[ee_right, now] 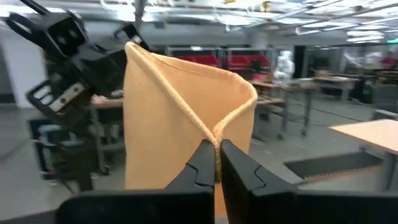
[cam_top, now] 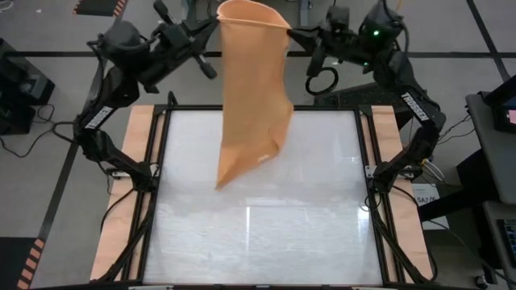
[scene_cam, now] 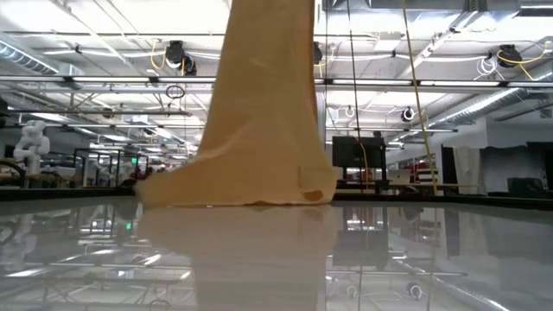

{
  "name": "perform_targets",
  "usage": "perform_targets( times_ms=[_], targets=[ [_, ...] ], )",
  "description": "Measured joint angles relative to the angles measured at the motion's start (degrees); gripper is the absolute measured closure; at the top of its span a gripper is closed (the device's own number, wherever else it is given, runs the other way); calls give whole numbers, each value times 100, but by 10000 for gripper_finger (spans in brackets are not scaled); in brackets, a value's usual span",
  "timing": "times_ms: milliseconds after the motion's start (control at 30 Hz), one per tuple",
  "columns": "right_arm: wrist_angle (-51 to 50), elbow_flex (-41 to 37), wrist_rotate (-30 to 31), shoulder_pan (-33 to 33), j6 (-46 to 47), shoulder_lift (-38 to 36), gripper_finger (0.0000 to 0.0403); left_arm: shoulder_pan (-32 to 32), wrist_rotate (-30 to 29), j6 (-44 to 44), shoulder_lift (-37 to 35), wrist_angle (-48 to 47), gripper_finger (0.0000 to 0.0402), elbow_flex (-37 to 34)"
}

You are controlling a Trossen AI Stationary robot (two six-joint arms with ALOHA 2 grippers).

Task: Roll towel into tight, uniform cylinder
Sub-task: Roll the yellow towel

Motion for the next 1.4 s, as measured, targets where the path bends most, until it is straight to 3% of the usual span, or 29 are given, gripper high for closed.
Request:
perform_targets(
  times_ms=[133,233,500,667,800,933,1000,1067,1200,1267,1333,1400],
  targets=[
    [-38,158,-542,15,309,-2,403,-285,270,-187,-17,30,401,73],
    [-314,158,-629,42,399,-1,403,-427,394,-483,-11,-199,401,71],
    [-667,158,-1443,39,432,7,403,-800,401,-760,-78,-573,401,70],
    [-836,201,-1682,42,703,2,403,-821,-239,-1740,-95,-1020,377,71],
    [-1296,200,-1675,39,605,-16,403,-808,-303,-2965,-296,-2201,328,67],
    [-1830,203,-1766,42,392,-78,403,-718,-303,-4207,-453,-4030,274,59],
    [-2106,203,-1934,41,375,-83,403,-541,-327,-4655,-423,-4913,253,43],
    [-2328,203,-1952,89,315,-73,403,-303,-505,-4831,-307,-5187,238,38],
    [-2640,200,-1977,221,-24,-72,403,216,-1332,-4542,30,-4153,223,38],
    [-2709,202,-1975,275,-68,-72,403,365,-2090,-3419,218,-3259,223,52],
    [-2746,202,-1974,282,-62,-72,403,418,-2757,-3195,328,-2330,226,53],
    [-2761,200,-1950,304,-47,-72,403,450,-2934,-3208,405,-1129,232,59]
  ],
)
